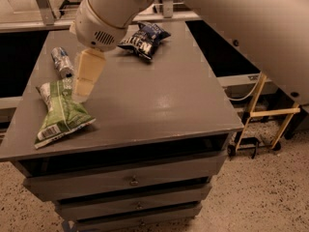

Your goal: Pick green jalapeno chip bag

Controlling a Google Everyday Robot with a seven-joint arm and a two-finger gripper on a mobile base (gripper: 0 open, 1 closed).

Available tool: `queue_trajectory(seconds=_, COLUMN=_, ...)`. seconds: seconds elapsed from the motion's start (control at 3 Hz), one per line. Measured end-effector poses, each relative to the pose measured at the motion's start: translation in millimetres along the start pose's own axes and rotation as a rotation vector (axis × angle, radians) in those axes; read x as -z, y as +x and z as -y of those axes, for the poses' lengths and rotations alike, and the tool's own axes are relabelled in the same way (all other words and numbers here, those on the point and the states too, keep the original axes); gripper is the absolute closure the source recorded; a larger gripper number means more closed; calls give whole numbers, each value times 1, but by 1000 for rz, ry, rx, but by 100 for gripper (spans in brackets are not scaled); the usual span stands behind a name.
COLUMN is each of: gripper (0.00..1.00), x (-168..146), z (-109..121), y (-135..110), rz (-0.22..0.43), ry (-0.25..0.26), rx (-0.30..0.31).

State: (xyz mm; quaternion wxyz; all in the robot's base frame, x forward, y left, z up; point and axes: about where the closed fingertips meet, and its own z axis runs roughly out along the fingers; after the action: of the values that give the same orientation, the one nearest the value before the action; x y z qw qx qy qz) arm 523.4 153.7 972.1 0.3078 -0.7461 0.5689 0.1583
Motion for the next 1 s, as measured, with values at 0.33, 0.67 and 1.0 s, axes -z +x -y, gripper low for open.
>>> queue_trajectory(seconds=0.33, gripper=0, x=-17, z=-4, y=0, rz=-23, ry=-22, rx=10)
queue_trajectory(seconds=0.67, gripper=0, x=-33, z=-9, y=1, rz=-30, ry=-52, rx=6)
queue_trajectory(seconds=1.0, gripper=0, x=-59, z=-17, y=-3, rz=-30, ry=-104, rx=13)
